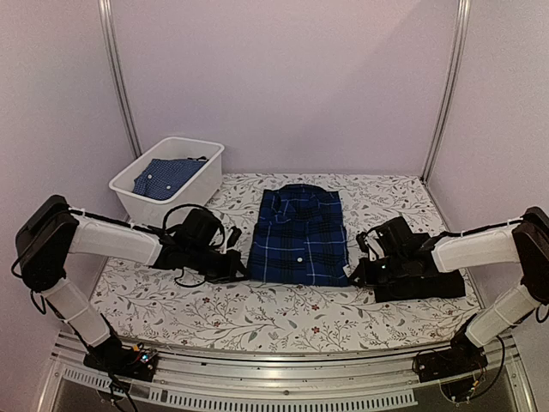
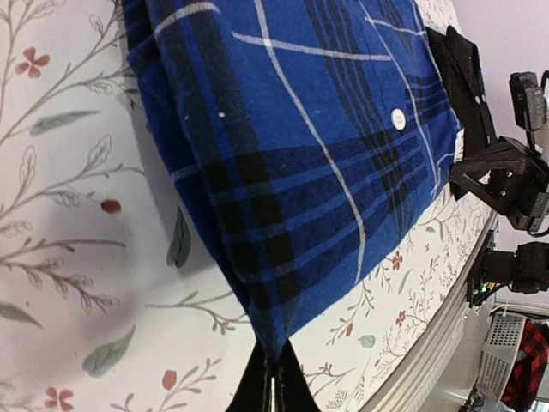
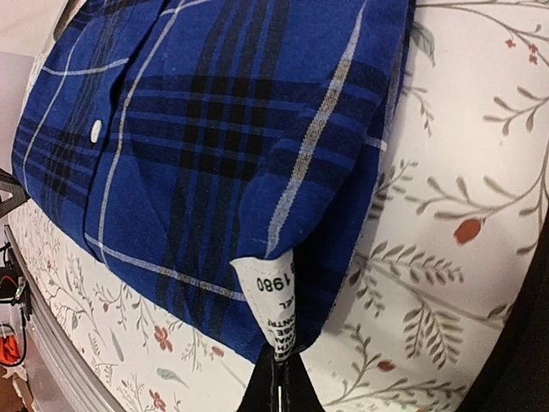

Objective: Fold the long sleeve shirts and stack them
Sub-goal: Pick up the 2/3-rectangle-folded shirt from the center of the board, then fold the 2/3-rectangle-folded shirt at the center of the board.

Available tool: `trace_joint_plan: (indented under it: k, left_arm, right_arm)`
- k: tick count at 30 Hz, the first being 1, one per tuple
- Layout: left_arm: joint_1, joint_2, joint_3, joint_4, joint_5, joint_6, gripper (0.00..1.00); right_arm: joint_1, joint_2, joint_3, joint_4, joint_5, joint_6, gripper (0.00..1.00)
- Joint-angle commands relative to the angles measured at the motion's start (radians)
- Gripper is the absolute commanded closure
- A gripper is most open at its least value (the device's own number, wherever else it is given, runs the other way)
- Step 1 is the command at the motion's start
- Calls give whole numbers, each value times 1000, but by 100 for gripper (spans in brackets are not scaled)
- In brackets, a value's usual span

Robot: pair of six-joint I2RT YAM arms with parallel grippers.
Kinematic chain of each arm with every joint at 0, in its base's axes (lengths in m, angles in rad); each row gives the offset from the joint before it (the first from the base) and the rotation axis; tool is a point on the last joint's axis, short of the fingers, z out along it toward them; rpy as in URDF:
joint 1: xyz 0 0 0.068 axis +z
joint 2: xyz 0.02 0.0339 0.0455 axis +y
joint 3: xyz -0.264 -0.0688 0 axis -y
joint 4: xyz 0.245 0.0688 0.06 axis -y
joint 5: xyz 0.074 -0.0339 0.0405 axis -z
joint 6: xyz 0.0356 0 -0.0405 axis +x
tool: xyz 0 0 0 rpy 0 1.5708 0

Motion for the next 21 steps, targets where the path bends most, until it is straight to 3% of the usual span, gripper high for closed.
trace_joint_plan:
  k: [1,7,12,17,21]
  left_arm:
    - [-121,-150,-77,-102,-136,-84,100]
    - [-279,-338,-144,-195,-307,-207,100]
    - [-290,-417,-33,-332,-434,-164,100]
    - [-46,-309,118,-268,-272,6,100]
    - [129,-54,311,-185,-163,120,100]
  right_arm:
    - [92,-137,-73,-103,40,73,100]
    - [229,-352,-93,-217,111,204,100]
    - [233,-414,78,-321,175,190,100]
    - [66,-216,340,-316,136,52,100]
    - [-83,60,545,-207,81,-45,100]
